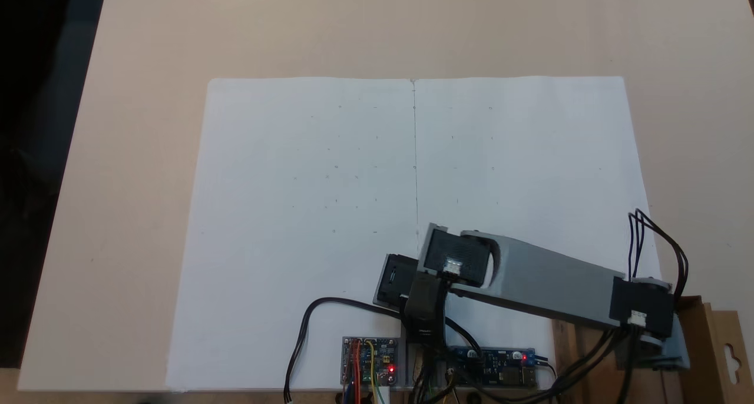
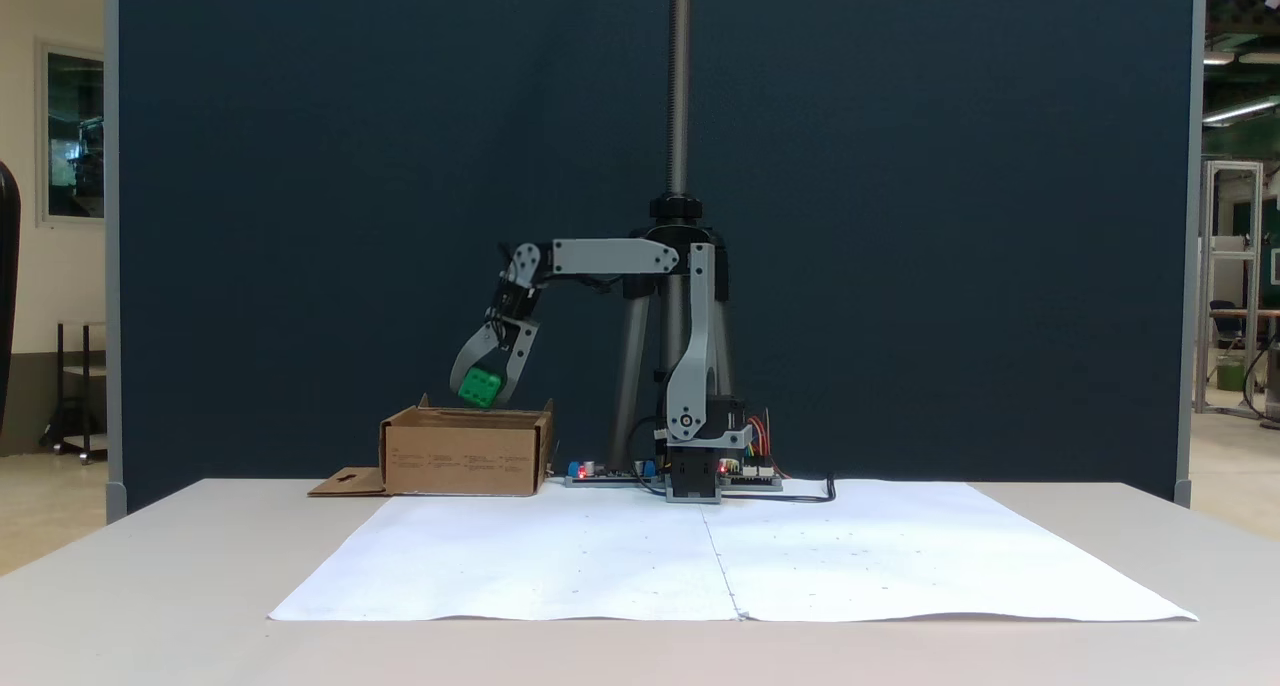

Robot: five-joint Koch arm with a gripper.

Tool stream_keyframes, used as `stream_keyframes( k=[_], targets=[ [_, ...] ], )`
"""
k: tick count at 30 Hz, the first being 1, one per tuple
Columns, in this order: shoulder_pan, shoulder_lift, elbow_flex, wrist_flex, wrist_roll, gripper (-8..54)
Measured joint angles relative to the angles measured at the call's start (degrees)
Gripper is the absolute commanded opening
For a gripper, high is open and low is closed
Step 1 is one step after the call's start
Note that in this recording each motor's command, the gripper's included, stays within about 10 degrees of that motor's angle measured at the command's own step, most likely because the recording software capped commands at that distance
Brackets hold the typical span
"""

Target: Grasp a green dice and put it in the bin.

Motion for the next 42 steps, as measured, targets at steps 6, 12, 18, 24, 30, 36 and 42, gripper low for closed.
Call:
stream_keyframes(
  k=[6,12,18,24,30,36,42],
  targets=[
    [-0.09,-2.81,-0.79,-0.26,0.0,35.9],
    [-0.09,-4.83,-1.67,-0.53,0.0,41.1],
    [-0.09,-6.68,-1.67,-2.37,0.0,41.0],
    [-1.32,-6.42,-1.67,-2.37,0.0,41.0],
    [-6.15,-2.46,-1.67,-2.37,0.26,41.0],
    [-12.83,1.32,-1.67,-2.37,1.93,41.1],
    [-24.61,4.92,-1.67,-2.37,8.61,43.0]
  ],
)
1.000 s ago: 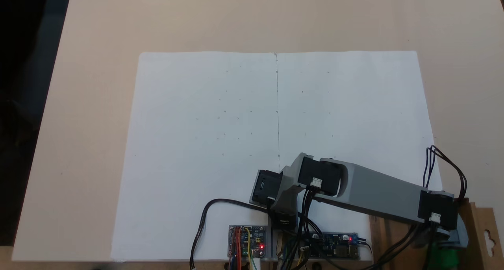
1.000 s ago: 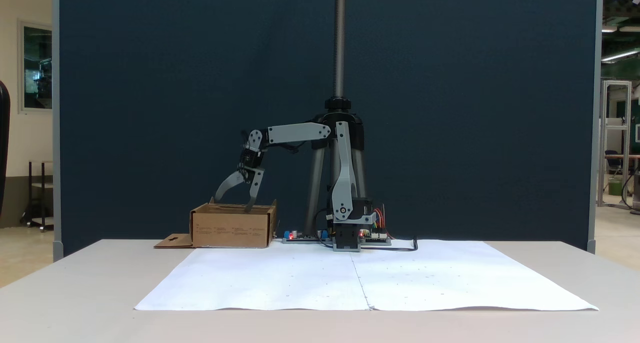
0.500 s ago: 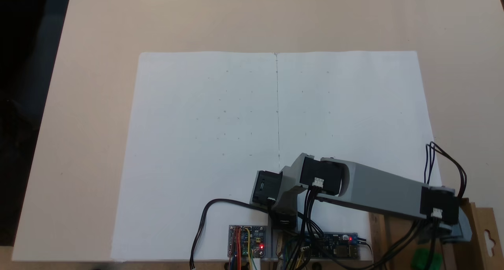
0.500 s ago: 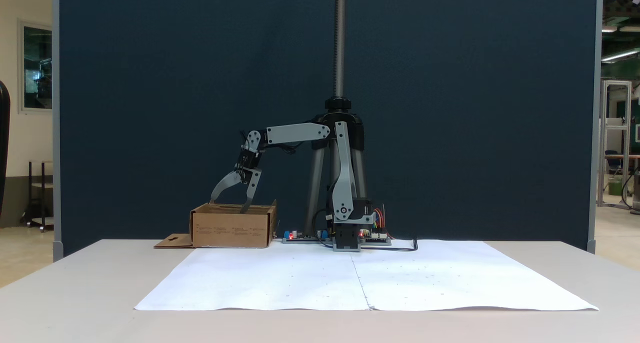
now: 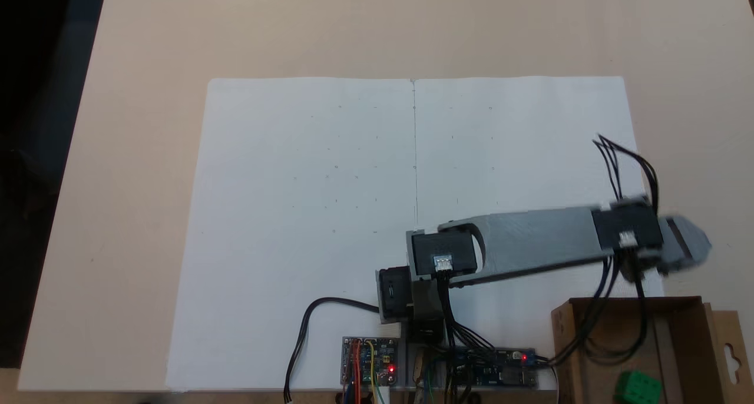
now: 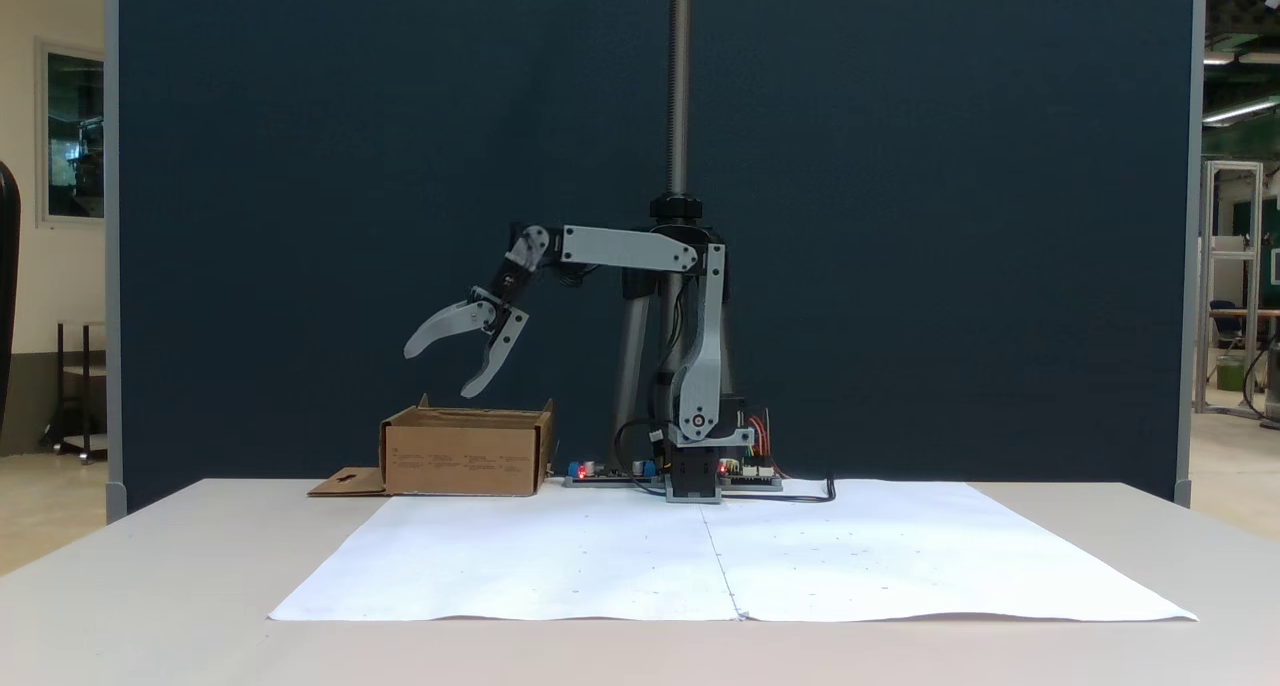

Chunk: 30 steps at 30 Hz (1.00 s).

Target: Grasp a green dice and put it in the bin.

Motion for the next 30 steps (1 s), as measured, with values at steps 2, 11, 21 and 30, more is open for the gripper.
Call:
stream_keyframes(
  k=[2,11,21,30],
  targets=[
    [-4.13,0.35,0.09,0.0,1.32,43.7],
    [-23.82,2.29,0.53,0.0,3.25,44.6],
    [-42.8,4.31,6.5,0.09,3.25,44.7],
    [-59.06,6.15,17.75,-4.83,4.39,44.8]
  ],
)
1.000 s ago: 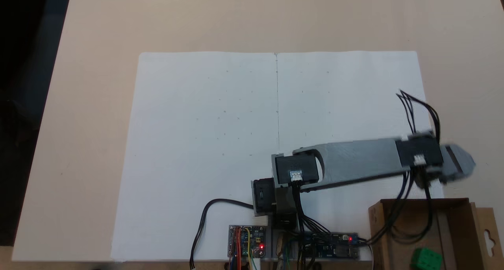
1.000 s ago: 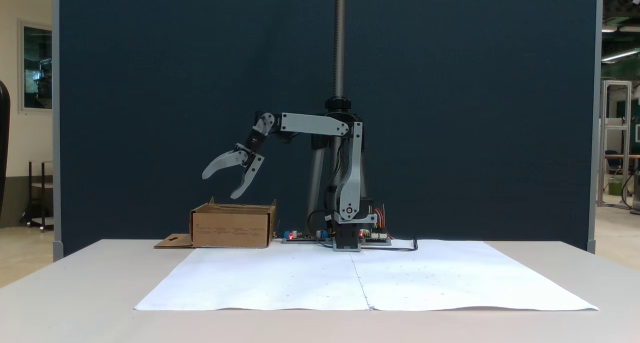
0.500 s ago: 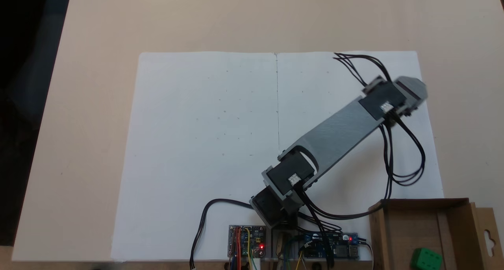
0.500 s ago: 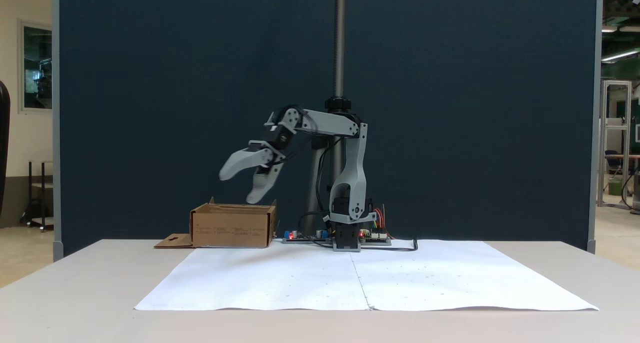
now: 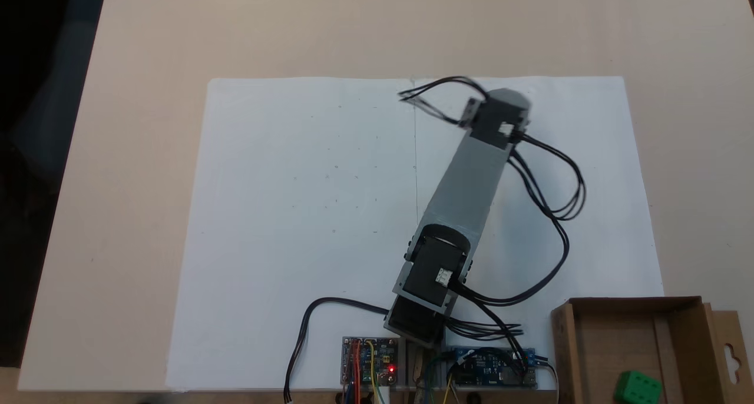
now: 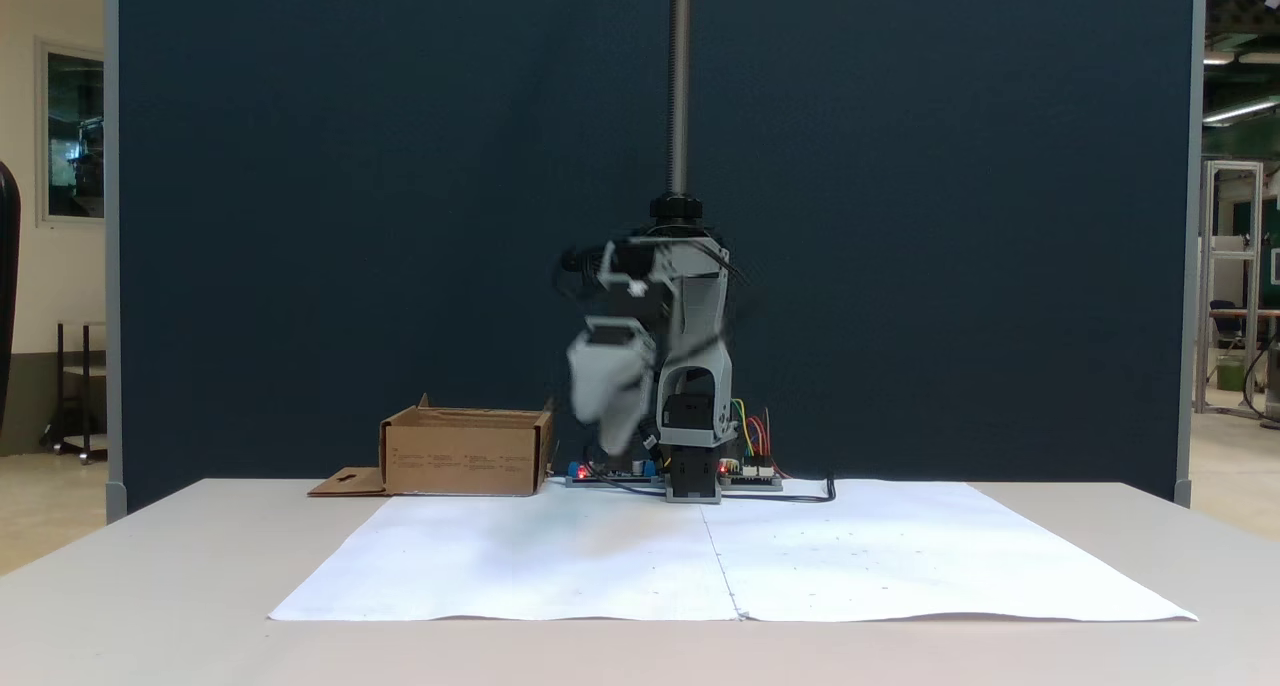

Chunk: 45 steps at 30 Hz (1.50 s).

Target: Grasp a green dice and put it in the bin.

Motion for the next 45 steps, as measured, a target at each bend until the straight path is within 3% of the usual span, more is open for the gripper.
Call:
stream_keyframes(
  k=[14,31,45],
  targets=[
    [-16.96,11.16,35.68,-31.82,0.0,44.9],
    [-18.54,29.36,65.39,-64.78,0.0,45.2],
    [-20.57,29.62,70.75,-87.8,0.0,44.9]
  ],
)
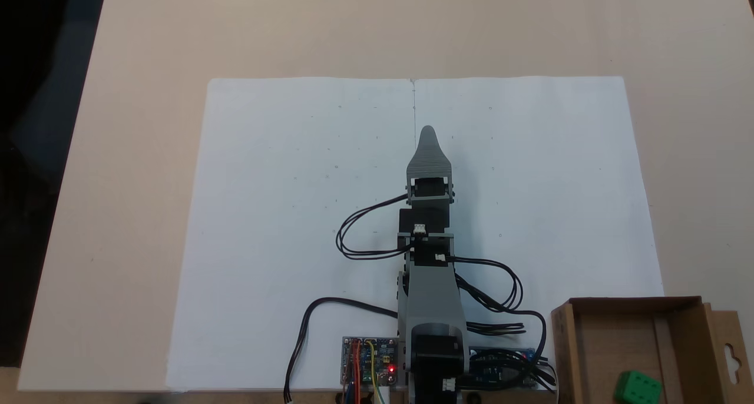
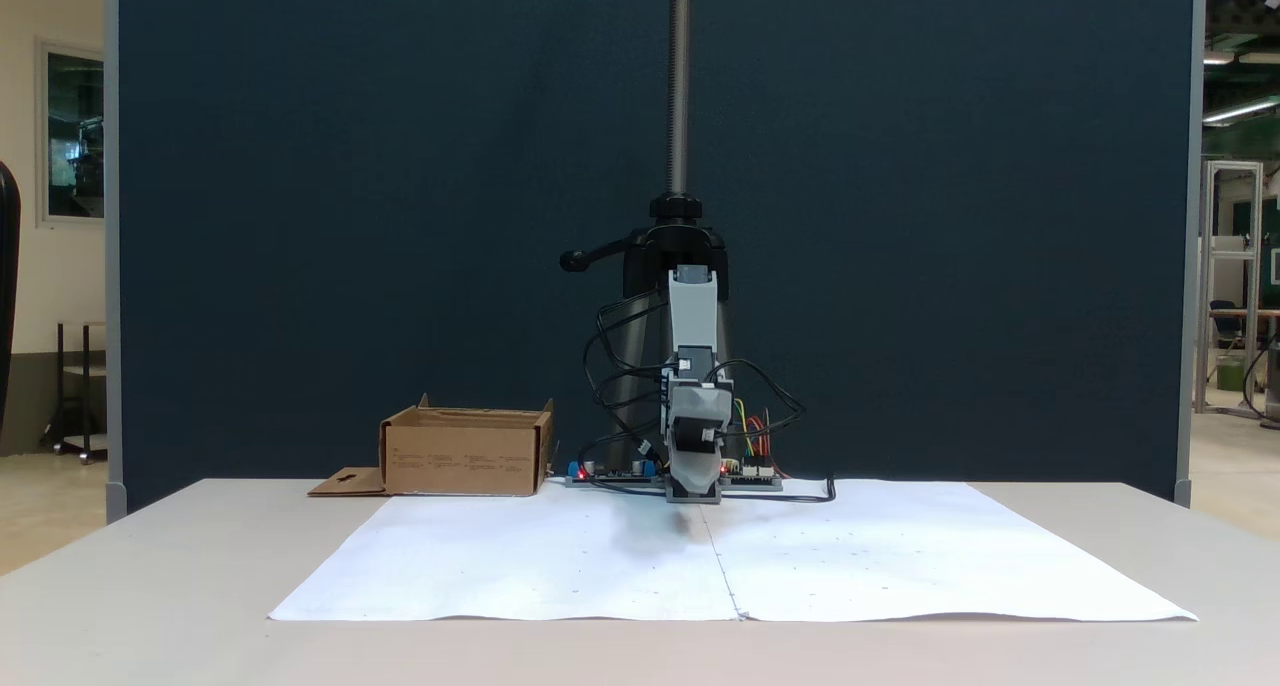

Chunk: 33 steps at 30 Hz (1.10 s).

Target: Grasp a green dice and put it in the bin.

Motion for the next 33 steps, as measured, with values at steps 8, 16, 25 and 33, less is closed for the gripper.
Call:
stream_keyframes(
  k=[8,16,25,33],
  targets=[
    [0.0,-0.09,0.35,-9.58,0.0,45.5],
    [0.0,0.0,0.35,-10.2,0.0,45.4],
    [0.0,0.0,0.26,-10.2,0.0,45.5],
    [0.0,0.0,0.35,-10.2,0.0,45.5]
  ],
)
